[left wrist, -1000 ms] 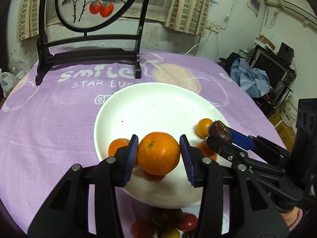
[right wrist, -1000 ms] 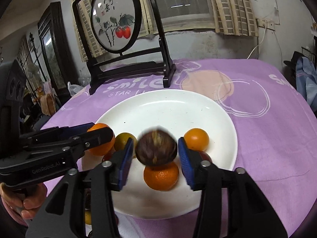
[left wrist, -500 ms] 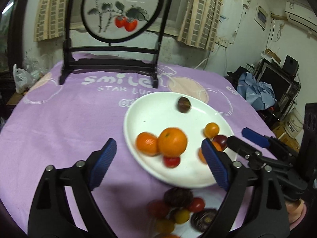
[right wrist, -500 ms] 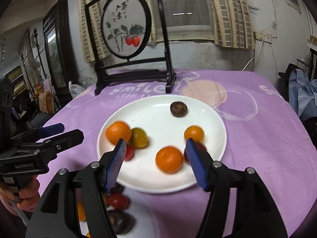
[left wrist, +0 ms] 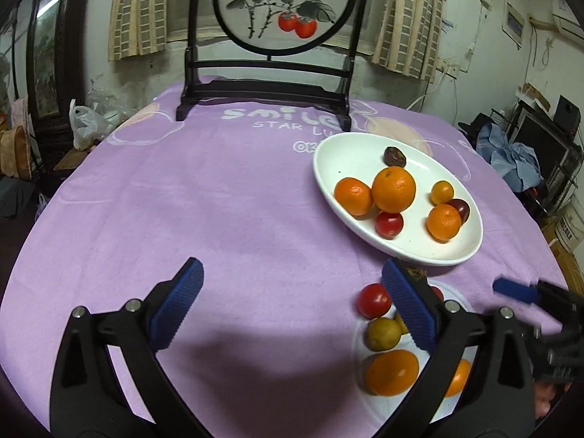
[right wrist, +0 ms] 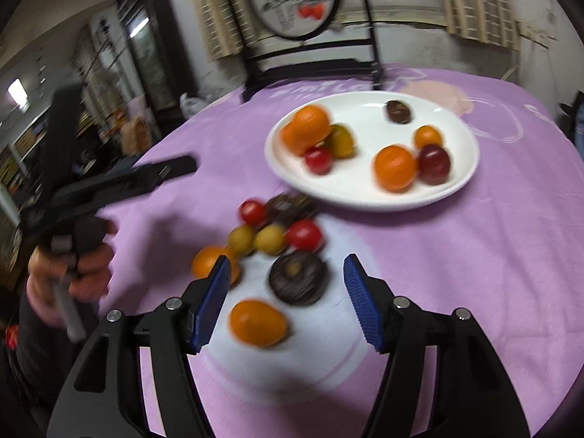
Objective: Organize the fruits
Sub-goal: 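Grasp a small orange fruit with the left tool while the right tool grasps an orange kumquat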
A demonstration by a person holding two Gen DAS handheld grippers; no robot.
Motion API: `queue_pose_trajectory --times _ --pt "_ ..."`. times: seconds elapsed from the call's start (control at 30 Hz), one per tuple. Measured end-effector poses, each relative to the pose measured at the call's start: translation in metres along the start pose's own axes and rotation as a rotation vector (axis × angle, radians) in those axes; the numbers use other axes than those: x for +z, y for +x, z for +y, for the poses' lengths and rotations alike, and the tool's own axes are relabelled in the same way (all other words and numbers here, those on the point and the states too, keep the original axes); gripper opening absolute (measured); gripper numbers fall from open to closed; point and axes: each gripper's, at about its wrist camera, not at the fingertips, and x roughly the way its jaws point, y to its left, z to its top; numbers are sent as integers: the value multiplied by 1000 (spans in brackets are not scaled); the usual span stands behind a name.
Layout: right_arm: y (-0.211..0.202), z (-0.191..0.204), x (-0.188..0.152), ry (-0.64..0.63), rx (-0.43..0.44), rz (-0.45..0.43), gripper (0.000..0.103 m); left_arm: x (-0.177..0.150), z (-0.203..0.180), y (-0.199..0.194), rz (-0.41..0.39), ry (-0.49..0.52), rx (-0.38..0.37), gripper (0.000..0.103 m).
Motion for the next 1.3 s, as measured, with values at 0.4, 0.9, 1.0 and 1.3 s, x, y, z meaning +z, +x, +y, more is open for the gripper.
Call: queue_pose_trajectory --times 0.4,0.9,1.0,1.3 --pt "24 19 -19 -66 3 127 58 -1 10 -1 14 -36 29 101" --pt "19 4 -17 -8 19 104 43 -3 3 -3 22 -6 28 101" --pt "1 -10 -11 71 80 29 43 -5 3 -2 48 15 -3 101" --pt "-13 -29 -9 159 51 -27 43 -44 -42 -14 155 288 -308 95"
